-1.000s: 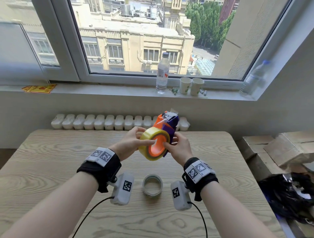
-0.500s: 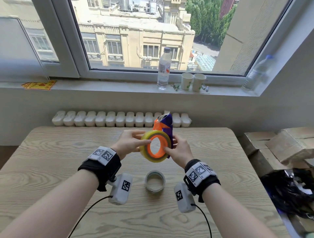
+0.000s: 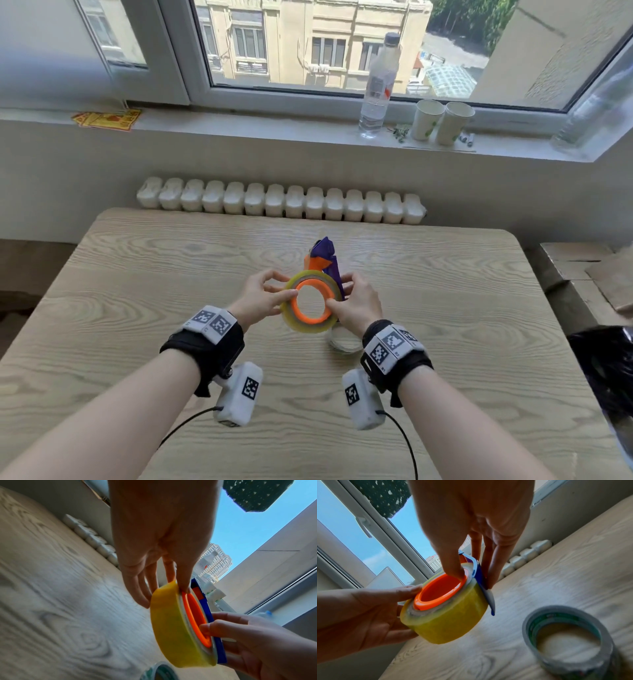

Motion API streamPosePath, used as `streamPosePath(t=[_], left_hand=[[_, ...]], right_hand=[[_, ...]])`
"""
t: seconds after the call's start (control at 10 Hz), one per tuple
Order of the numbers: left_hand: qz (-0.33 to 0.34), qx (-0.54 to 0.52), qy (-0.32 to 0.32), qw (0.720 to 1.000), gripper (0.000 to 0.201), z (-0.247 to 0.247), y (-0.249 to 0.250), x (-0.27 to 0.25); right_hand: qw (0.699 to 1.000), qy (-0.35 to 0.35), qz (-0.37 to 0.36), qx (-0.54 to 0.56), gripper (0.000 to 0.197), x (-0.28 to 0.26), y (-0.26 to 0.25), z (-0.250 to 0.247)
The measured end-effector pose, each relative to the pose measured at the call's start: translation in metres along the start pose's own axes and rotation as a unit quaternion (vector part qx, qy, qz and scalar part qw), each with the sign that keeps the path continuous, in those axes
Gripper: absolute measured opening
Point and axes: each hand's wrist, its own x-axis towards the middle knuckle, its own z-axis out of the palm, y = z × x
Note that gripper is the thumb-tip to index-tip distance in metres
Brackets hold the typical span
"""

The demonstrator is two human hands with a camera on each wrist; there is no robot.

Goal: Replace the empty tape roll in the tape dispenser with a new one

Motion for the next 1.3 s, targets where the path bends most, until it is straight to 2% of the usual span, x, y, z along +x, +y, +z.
streamPosePath(t=[0.1, 0.2, 0.4, 0.9, 1.1, 1.2, 1.3], left_hand=[[-0.014, 0.002, 0.004, 1.000, 0.018, -0.008, -0.022, 0.000], [-0.026, 0.034, 0.001, 0.999, 0.029, -0.017, -0.044, 0.001], [-0.066, 0.108, 0.041, 0.991, 0.039, -0.026, -0.085, 0.011], [-0.073, 0.163, 0.042, 0.983, 0.038, -0.012, -0.139, 0.027], [-0.083, 0.190, 0.054, 0.977, 0.054, -0.007, -0.143, 0.024], [-0.093, 0.211, 0.037, 0.972, 0.052, -0.005, -0.126, 0.020], [-0.077, 0.242, 0.030, 0.967, 0.050, -0.001, -0.102, 0.017]], right_hand=[[1.000, -0.015, 0.020, -0.009, 0.037, -0.002, 0.009, 0.024], [0.999, -0.033, 0.038, -0.021, 0.038, -0.006, 0.016, 0.045], [0.996, -0.057, 0.054, -0.044, 0.034, -0.011, 0.029, 0.076], [0.981, -0.107, 0.062, -0.147, 0.037, -0.010, 0.051, 0.100], [0.975, -0.151, 0.052, -0.156, 0.040, -0.010, 0.051, 0.098], [0.967, -0.181, 0.063, -0.168, 0.045, -0.012, 0.043, 0.087], [0.967, -0.182, 0.055, -0.170, 0.044, -0.012, 0.035, 0.071]])
